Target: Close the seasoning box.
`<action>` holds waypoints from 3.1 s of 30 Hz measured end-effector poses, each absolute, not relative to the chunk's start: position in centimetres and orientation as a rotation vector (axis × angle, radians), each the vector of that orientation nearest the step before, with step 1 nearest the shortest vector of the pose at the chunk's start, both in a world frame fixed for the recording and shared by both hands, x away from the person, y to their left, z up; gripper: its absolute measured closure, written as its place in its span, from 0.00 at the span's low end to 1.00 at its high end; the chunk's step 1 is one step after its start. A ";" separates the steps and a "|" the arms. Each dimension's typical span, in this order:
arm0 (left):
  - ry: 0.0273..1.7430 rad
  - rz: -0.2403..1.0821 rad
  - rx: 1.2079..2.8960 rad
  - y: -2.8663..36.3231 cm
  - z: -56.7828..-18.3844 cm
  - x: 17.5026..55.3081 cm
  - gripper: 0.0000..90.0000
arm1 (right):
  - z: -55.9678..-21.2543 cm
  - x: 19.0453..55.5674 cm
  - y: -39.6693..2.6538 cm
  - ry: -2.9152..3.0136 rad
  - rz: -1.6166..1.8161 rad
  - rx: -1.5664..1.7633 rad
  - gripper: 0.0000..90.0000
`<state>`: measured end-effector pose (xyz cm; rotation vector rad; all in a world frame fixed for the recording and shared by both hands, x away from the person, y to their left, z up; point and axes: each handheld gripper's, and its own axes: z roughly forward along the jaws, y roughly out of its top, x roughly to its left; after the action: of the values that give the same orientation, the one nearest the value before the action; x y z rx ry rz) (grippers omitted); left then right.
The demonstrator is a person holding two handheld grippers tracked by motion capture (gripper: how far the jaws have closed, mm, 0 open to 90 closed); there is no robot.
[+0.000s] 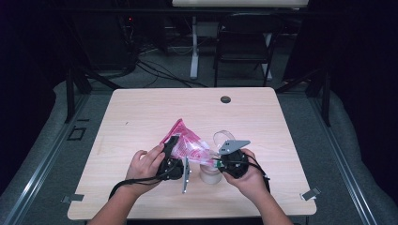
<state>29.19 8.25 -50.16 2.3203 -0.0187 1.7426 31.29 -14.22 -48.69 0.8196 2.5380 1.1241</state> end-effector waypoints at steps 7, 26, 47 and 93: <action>0.051 1.695 2.311 8.6 -50.5 29.0 0.70 | -48.7 31.2 -14.1 2.526 1.134 0.826 1.00; 0.198 1.533 2.308 9.2 -52.9 28.7 0.70 | -48.2 30.9 -13.6 2.498 1.176 0.810 1.00; 0.311 1.304 2.326 9.4 -54.3 29.3 0.74 | -48.0 30.9 -13.2 2.473 1.201 0.795 1.00; 0.705 0.641 2.264 12.1 -56.3 33.2 0.81 | -47.3 31.0 -13.5 2.380 1.322 0.817 0.56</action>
<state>33.24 12.14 -56.26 2.2638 0.7052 0.6409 31.05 -13.52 -47.29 0.8169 2.3795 1.3224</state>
